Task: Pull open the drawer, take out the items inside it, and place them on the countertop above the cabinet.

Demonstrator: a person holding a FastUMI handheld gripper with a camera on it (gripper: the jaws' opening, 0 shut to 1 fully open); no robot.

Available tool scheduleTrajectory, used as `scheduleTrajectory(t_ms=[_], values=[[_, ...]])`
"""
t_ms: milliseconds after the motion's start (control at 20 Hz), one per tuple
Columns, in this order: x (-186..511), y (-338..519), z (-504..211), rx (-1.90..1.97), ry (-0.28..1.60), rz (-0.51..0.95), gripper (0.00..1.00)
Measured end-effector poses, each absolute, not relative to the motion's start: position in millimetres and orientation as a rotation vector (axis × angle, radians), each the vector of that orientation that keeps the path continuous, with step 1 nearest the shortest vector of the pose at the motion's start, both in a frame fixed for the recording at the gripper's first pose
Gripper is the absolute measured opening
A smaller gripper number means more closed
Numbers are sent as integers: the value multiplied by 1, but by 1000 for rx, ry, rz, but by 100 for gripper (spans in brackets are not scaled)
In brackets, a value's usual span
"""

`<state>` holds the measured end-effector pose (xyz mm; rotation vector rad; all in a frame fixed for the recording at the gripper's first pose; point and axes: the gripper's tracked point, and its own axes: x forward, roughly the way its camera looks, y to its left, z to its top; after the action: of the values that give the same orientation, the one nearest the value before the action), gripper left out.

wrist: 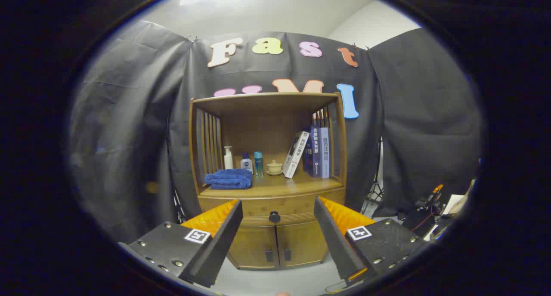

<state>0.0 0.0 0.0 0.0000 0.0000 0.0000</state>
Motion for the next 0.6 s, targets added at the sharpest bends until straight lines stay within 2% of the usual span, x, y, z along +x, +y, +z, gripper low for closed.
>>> scheduleTrajectory(t_ms=[600], values=[[-1,3,-12,-4,19,10,100]])
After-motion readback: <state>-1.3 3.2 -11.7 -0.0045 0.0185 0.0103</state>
